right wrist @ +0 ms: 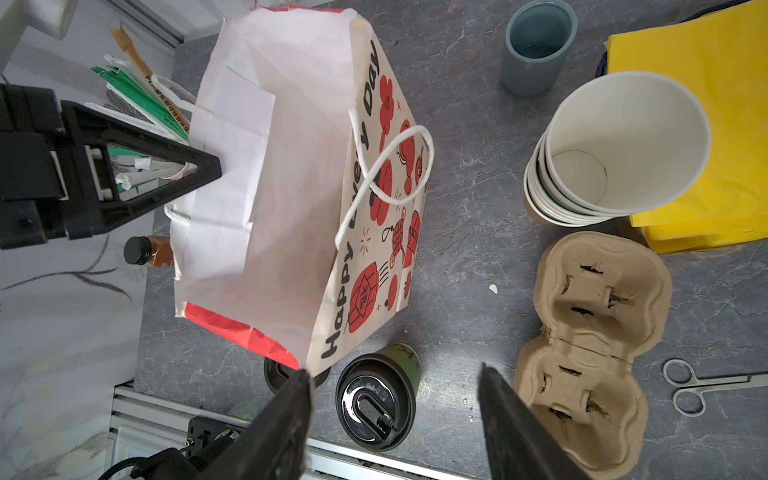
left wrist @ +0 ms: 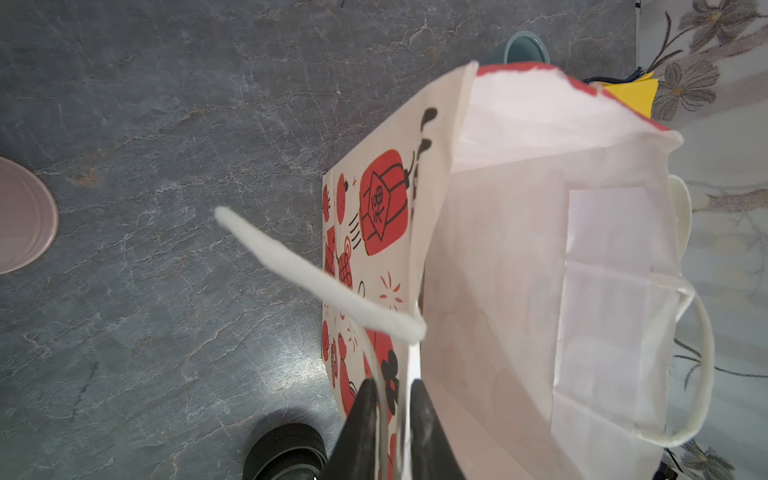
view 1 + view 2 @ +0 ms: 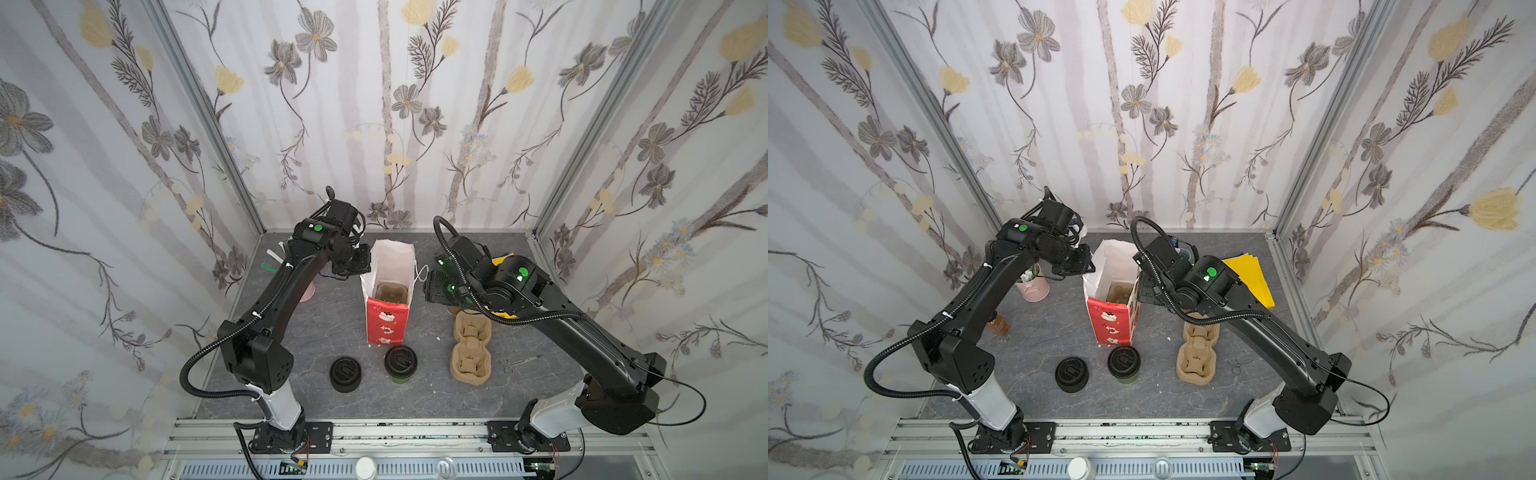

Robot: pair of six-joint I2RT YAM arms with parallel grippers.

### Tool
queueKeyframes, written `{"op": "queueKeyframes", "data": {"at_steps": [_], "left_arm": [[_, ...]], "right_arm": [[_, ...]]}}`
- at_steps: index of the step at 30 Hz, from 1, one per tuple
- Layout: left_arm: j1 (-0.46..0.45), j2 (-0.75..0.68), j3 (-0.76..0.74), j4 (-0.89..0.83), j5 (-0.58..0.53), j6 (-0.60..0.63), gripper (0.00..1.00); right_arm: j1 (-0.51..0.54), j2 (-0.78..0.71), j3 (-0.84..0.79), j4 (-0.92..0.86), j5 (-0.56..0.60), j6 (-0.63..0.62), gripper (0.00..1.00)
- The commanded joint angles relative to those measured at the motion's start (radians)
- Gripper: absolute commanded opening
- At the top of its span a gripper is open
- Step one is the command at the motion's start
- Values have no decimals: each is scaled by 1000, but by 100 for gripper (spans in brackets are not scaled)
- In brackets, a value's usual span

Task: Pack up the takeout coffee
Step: 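Release the bag with the right gripper and move it toward the lidded cups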

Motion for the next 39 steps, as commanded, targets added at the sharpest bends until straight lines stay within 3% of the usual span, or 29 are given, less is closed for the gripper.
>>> {"op": "queueKeyframes", "data": {"at_steps": [1, 3, 12, 21, 22, 26, 31, 34, 39], "left_arm": [[1, -1, -1, -6, -27, -24, 4], [1, -6, -1, 1, -39, -43, 0], [20, -82, -46, 58, -161, -193, 0], [55, -130, -145, 106, -159, -261, 0], [57, -134, -148, 108, -158, -265, 3], [66, -155, -162, 115, -161, -278, 39], [78, -198, -166, 125, -154, -290, 65], [88, -228, -170, 130, -149, -301, 75], [122, -296, -198, 141, -133, -330, 79]], "right_arm": [[1, -4, -3, 39, 19, 18, 65], [0, -4, -3, 41, 22, 18, 65], [0, -25, -29, 42, 23, 35, 64], [-1, -36, -39, 43, 1, 10, 62], [0, -36, -37, 42, -3, 4, 62], [8, -35, -35, 27, -29, -22, 61], [72, -24, -49, -4, -79, -26, 61], [138, -24, -83, -6, -102, -10, 63], [261, 19, -105, -4, -145, -19, 68]]}}
